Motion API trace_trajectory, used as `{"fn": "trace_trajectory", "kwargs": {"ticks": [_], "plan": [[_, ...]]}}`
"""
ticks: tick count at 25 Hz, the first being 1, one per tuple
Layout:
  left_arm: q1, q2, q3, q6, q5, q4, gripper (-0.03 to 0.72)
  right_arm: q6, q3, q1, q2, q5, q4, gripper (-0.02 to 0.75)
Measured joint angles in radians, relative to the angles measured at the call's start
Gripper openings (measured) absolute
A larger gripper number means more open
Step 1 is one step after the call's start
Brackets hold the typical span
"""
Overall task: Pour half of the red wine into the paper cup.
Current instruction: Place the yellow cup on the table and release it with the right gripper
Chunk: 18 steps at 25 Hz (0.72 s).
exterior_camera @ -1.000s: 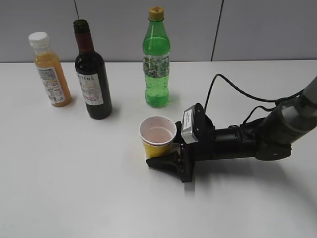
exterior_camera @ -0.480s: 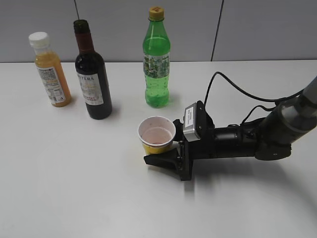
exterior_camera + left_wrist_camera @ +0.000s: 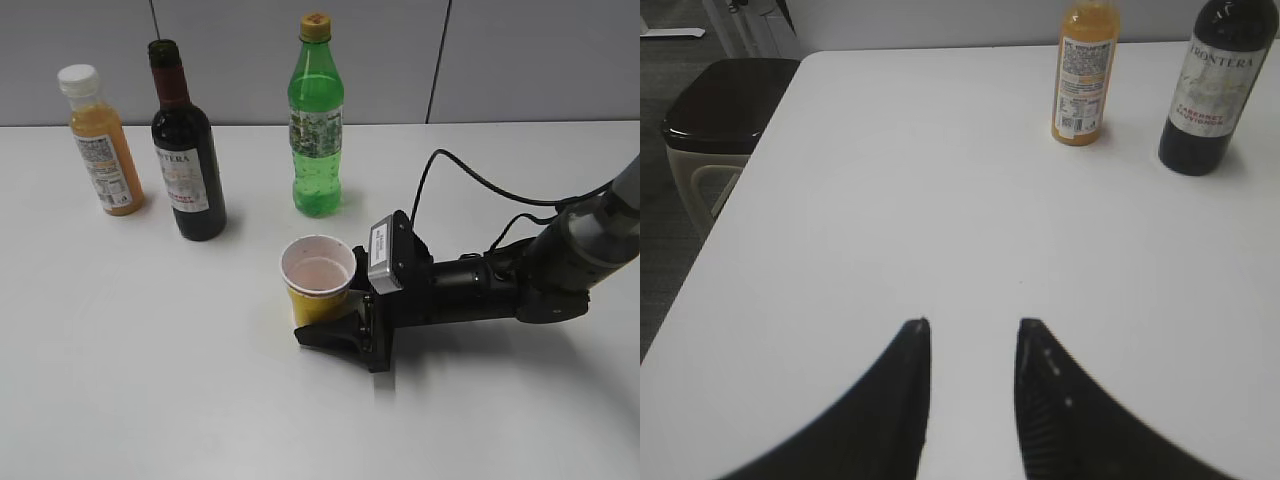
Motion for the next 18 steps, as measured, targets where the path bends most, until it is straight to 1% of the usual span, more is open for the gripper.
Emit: {"fn": "trace_trajectory", "kwargs": {"ticks": [8,18], "plan": [[0.0,0.0,0.0,0.0,0.0,0.0,0.23,0.0,-0.001,-0.004,0.0,0.031,-0.023,0.593],[0.0,0.0,0.0,0.0,0.0,0.0,0.23,0.027,-0.001,-0.075,0.0,0.013,-0.047,0.593]]}}
